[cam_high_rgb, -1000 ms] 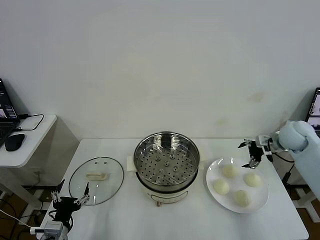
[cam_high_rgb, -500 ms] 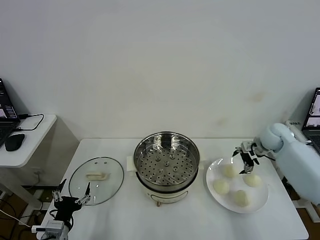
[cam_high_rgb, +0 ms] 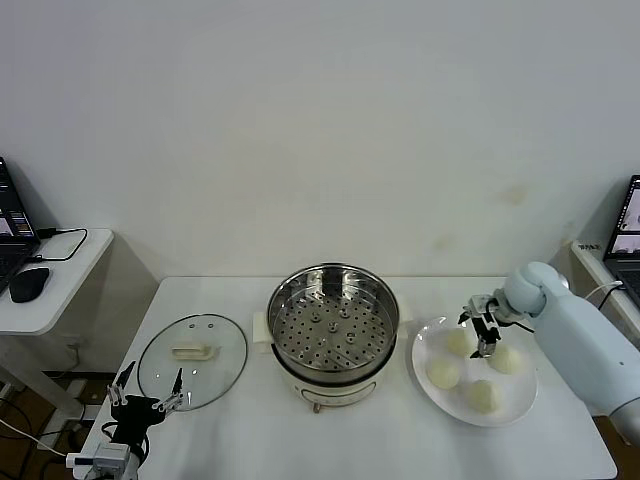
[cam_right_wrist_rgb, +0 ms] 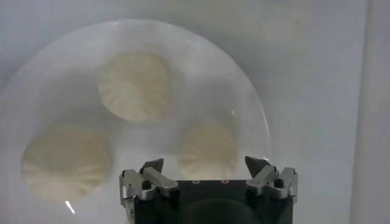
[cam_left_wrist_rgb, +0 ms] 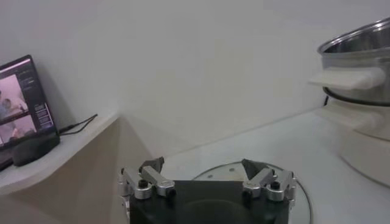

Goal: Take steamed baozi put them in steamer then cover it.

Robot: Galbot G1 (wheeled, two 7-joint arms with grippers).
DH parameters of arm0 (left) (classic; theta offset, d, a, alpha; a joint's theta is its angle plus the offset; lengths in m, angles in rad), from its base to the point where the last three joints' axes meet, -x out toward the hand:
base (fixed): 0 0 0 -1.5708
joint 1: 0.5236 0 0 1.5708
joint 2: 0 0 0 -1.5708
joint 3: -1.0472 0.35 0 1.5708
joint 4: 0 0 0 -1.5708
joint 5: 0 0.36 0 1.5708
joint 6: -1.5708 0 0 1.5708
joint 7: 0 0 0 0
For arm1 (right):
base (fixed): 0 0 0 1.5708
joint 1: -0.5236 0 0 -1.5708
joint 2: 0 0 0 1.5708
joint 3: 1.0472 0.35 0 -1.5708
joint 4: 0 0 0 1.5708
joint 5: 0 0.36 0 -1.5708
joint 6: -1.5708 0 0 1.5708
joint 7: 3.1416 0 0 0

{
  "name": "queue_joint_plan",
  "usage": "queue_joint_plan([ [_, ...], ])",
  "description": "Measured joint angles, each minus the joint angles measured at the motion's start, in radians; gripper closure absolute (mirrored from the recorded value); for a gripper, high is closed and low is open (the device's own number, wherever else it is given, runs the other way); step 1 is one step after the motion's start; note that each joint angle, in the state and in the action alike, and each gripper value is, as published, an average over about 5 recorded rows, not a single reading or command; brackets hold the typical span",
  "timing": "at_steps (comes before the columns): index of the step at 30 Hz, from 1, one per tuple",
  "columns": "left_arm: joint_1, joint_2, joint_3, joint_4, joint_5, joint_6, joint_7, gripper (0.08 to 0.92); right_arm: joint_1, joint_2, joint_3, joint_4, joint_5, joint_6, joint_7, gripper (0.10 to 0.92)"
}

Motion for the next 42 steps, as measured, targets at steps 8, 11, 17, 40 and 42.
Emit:
queue_joint_plan([
  [8,-0.003,0.002,0.0,0.01,0.0,0.0,0.0,0.177,0.001,0.015,-0.006,-0.026,-0.007,-0.007,0.025,0.203],
  [11,-0.004,0.002,0.001,0.012,0.0,-0.001,0.0,0.177,0.001,0.017,-0.007,-0.03,-0.005,-0.012,0.028,0.209],
  [17,-0.006,0.001,0.004,0.015,0.0,-0.001,0.0,0.177,0.0,0.016,-0.004,-0.031,0.003,-0.018,0.03,0.337],
  [40,-0.012,0.002,0.018,0.031,0.007,-0.004,-0.009,0.177,0.135,-0.066,-0.088,0.029,0.169,-0.075,-0.032,0.482],
  [42,-0.011,0.003,0.02,0.031,0.01,-0.004,-0.007,0.177,0.191,-0.073,-0.125,0.033,0.209,-0.081,-0.046,0.482],
])
